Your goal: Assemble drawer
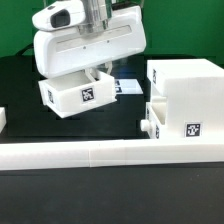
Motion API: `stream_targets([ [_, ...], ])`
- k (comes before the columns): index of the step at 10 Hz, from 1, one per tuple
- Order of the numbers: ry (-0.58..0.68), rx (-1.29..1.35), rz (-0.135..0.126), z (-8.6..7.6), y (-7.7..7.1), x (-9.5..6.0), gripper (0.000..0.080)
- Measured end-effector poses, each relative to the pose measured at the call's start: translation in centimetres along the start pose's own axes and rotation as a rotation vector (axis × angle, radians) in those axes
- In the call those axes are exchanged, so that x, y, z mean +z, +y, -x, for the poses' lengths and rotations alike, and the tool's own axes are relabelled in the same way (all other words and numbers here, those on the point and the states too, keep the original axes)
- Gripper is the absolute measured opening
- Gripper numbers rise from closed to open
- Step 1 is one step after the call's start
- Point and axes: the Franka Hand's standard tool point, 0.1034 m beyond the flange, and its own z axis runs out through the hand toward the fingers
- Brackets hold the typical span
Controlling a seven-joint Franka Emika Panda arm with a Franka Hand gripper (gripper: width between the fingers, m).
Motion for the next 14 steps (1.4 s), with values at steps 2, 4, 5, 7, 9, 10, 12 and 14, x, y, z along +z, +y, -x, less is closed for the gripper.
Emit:
stream_targets([
  [2,-0.01,-0.218,0.022,-0.7,0.5,-0.2,0.0044],
  [4,-0.013,-0.335,0.019,-0.5,0.6,-0.1,0.0044],
  [5,-0.014,-0.38,0.019,-0.5,0.6,-0.1,0.0044],
  [7,-0.028,-0.605,0.032,-0.5,1.0,-0.2,0.0044],
  [9,-0.055,-0.824,0.051,-1.0,1.3,-0.3,0.0044],
  [10,-0.072,-0.909,0.059,-1.3,1.3,-0.3,0.0044],
  [12,-0.098,-1.006,0.07,-1.6,1.4,-0.2,0.0044],
  [14,-0.098,-1.005,0.069,-1.5,1.4,-0.2,0.0044],
])
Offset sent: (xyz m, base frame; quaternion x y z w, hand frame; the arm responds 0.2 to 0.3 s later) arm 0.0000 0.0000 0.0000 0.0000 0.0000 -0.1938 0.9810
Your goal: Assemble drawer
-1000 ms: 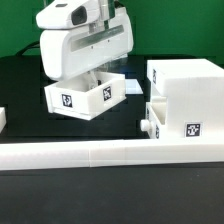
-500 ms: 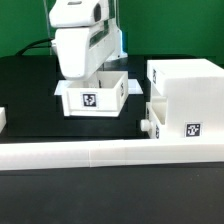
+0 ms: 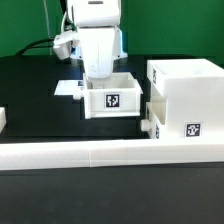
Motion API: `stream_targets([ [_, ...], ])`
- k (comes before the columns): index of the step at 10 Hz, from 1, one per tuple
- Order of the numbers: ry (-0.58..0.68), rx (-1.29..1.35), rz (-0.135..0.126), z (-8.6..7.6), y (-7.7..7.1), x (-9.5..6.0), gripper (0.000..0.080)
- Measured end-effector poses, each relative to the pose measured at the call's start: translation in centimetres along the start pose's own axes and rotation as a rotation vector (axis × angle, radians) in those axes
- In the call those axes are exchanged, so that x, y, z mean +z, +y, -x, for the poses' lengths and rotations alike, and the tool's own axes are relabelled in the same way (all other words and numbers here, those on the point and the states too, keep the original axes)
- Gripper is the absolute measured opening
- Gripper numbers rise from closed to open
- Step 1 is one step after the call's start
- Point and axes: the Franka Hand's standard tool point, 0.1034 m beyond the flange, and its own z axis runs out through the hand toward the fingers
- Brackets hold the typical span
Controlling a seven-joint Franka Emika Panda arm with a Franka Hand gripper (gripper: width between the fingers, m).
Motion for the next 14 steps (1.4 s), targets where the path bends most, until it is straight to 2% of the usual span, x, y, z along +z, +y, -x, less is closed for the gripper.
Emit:
stream_targets([
  [2,-0.001,-0.009,0.0,0.0,0.4,-0.1,0.0044],
  [6,0.007,-0.021,0.004,-1.3,2.3,0.3,0.0044],
  [8,0.009,-0.013,0.002,-1.8,2.4,0.6,0.0044],
  [11,0.01,-0.009,0.003,-1.8,2.4,0.7,0.0044],
  [14,0.009,-0.013,0.009,-2.1,2.8,0.4,0.0044],
])
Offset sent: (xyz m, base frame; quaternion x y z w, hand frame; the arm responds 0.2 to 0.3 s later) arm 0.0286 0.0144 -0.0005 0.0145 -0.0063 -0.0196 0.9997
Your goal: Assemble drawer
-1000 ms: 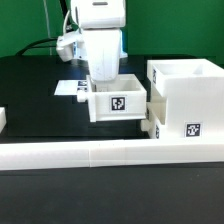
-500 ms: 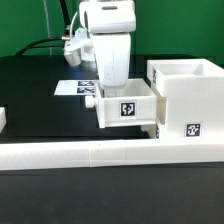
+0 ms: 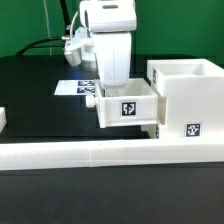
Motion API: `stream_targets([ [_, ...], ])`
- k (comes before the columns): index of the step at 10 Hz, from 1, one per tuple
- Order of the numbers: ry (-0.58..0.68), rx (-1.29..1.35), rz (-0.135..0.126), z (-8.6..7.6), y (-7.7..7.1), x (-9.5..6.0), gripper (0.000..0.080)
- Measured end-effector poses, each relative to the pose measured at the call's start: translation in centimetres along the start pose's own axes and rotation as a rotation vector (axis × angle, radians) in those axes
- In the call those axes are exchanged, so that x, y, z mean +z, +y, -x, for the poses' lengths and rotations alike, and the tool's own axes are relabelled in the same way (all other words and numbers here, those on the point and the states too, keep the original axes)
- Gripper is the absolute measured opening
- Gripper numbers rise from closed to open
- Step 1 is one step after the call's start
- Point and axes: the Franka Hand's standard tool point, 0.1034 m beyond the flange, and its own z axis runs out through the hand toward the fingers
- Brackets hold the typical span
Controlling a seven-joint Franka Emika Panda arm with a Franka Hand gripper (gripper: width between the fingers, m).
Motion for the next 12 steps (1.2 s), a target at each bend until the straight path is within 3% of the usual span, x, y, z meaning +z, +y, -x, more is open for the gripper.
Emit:
stream_targets([
  [12,0.005,-0.003,0.004,-1.4,0.3,0.3,0.0044],
])
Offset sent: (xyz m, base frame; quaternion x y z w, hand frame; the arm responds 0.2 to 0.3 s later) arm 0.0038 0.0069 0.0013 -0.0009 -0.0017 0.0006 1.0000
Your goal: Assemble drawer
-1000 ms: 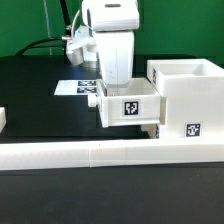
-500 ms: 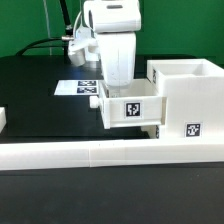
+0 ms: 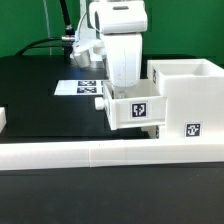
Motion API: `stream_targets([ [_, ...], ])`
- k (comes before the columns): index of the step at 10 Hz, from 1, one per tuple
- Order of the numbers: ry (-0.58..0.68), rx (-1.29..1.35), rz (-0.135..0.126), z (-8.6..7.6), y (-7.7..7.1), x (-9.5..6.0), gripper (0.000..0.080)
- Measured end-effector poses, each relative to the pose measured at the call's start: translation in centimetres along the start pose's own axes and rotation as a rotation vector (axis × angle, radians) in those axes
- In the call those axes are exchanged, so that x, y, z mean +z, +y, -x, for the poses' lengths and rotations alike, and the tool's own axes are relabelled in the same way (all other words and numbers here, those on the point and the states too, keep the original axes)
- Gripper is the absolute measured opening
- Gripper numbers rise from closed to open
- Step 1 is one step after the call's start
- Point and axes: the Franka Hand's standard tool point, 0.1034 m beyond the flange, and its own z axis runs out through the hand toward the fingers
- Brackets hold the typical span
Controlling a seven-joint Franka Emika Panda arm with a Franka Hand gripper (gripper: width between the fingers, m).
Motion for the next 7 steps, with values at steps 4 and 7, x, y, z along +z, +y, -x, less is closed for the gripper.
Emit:
stream_targets([
  [4,0.001,0.009,0.006,-0.39,0.0,0.05,0.0044],
  [7,-0.002,0.044,0.0,-0.88,-0.14,0.16,0.0044],
])
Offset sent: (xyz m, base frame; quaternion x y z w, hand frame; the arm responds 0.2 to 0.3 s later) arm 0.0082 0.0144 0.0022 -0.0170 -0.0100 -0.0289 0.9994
